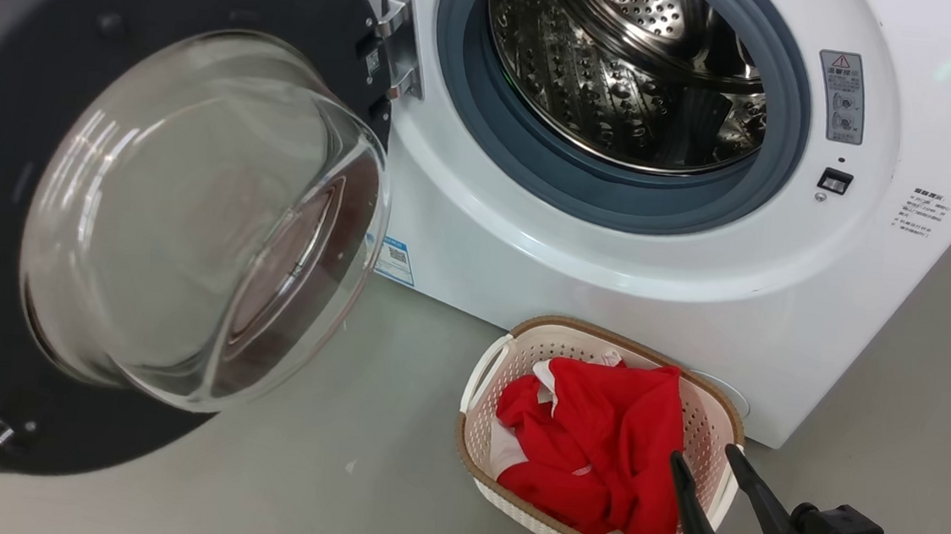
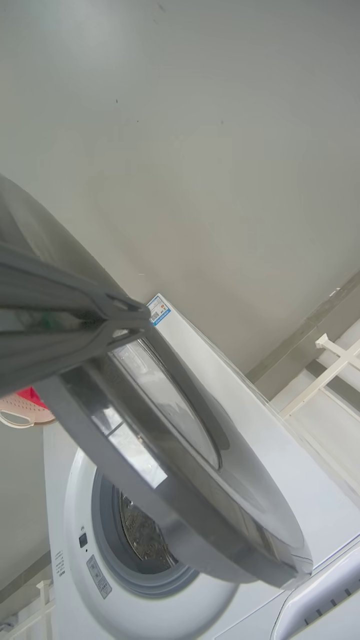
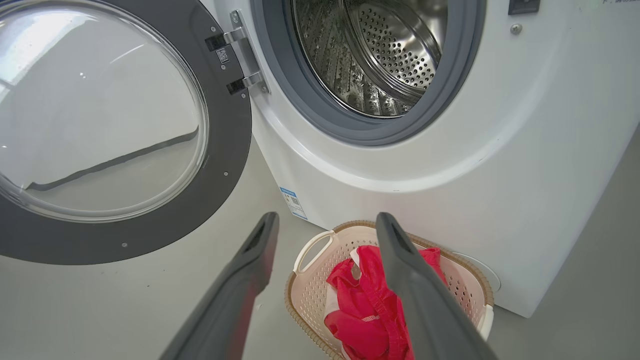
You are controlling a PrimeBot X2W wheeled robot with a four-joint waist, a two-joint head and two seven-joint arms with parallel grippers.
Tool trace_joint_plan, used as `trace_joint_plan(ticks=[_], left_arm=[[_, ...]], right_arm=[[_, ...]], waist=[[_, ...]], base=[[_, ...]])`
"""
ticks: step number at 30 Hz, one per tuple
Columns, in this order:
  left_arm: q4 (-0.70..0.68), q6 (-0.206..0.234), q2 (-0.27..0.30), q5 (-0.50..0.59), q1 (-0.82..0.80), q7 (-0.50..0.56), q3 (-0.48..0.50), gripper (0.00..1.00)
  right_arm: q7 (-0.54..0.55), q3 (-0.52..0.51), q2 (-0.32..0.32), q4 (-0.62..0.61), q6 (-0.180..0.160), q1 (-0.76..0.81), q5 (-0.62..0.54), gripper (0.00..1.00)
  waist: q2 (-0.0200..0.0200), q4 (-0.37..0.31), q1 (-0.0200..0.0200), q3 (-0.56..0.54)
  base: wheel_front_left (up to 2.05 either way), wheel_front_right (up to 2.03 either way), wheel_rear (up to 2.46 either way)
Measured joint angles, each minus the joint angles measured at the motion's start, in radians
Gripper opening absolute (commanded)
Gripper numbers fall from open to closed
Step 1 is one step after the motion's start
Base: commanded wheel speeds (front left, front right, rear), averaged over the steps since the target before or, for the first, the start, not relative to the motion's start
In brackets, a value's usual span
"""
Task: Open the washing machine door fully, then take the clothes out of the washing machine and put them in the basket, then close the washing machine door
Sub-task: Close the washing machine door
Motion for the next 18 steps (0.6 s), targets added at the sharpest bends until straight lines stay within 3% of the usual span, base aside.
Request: trace_joint_plan(ticks=[8, 18], left_arm=[[-0.156, 0.0, -0.025, -0.094, 0.109, 0.087, -0.047, 0.0], [-0.296, 0.0, 0.002, -0.187, 0.174, 0.136, -0.071, 0.0]], right_arm=[[0.0, -0.001, 0.0, -0.001, 0.0, 0.0, 0.0, 1.0], [0.0, -0.013, 0.0, -0.005, 0.0, 0.002, 0.0, 1.0]], waist=[[0.0, -0.011, 0.0, -0.007], [0.0, -0.031, 0.0, -0.017]], base=[[0.0, 0.0, 0.0], [0.0, 0.0, 0.0]])
